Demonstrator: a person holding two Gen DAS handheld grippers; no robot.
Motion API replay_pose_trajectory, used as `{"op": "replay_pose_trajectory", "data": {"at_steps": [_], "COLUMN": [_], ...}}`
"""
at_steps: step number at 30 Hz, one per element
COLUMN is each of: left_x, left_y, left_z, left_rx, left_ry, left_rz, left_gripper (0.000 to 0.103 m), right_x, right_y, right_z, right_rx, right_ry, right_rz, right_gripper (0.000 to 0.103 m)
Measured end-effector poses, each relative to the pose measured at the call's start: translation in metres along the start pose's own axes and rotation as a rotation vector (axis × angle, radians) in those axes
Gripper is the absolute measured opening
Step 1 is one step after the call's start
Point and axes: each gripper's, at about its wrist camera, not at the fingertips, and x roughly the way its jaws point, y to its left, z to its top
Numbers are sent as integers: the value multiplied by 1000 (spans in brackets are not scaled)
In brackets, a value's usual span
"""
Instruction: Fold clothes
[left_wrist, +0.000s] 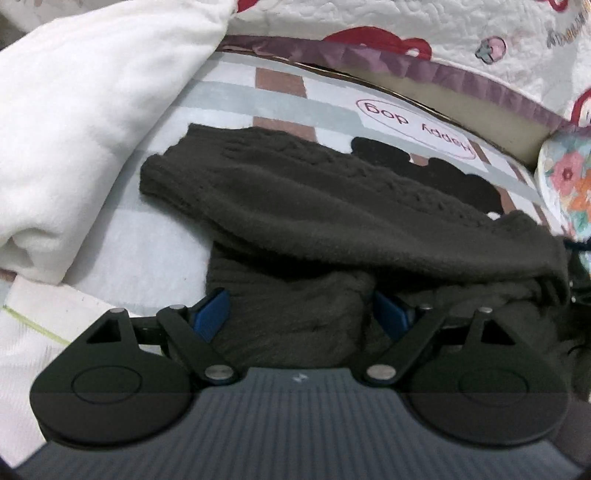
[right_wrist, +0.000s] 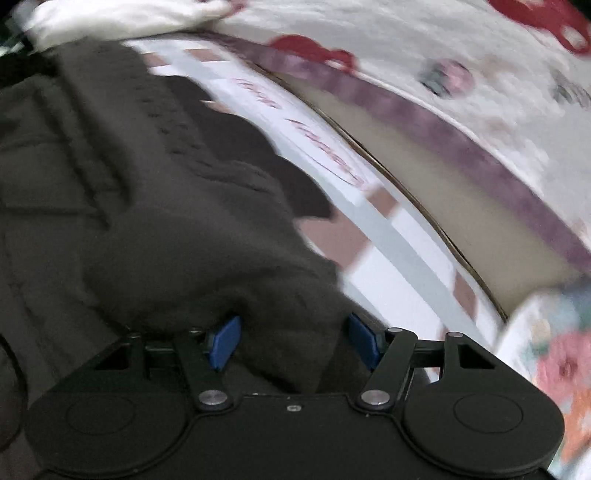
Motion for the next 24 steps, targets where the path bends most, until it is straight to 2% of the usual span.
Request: {"op": "replay_pose_trajectory", "data": {"at_steps": [2, 3, 4, 7, 11, 12, 14, 16, 18, 20, 22, 24], "left_x": [3, 4, 7, 12, 14, 14, 13, 10, 9, 9, 11, 11], "left_y": [-4, -5, -6, -8, -13, -14, -15, -18, -23, -28, -27, -23], "left_z": [-1, -1, -1, 1, 1, 1, 0, -2, -6, -8, -5, 0], "left_rx": [18, 24, 24, 29, 61, 67, 90, 127, 160, 184, 168, 130], "left_ry": [-14, -23, -33, -51, -43, -42, -33, -13, -3, -1, -17, -40], "left_rz": [15, 21, 23, 27, 39, 39, 30, 14, 14, 21, 35, 29], "left_gripper": [85, 85, 88, 96, 96, 94, 82, 73, 72, 72, 73, 72], "right_x": [9, 14, 18, 24, 31, 35, 44, 56, 69, 75, 85, 76], "right_y": [6, 0, -5, -39, -82, -89, -91, -88, -85, -91, -93, -82], "right_z": [4, 4, 5, 0, -14, -14, -8, 3, 12, 13, 7, 3], "right_rx": [-12, 40, 92, 324, 609, 643, 606, 533, 467, 502, 559, 553], "right_ry": [-21, -17, -14, 7, 1, 6, 13, 42, 82, 92, 176, 136], "right_rz": [-53, -51, -50, 8, 141, 174, 176, 186, 221, 306, 455, 434], "right_gripper": [71, 74, 82, 87, 87, 87, 89, 94, 94, 94, 91, 83]}}
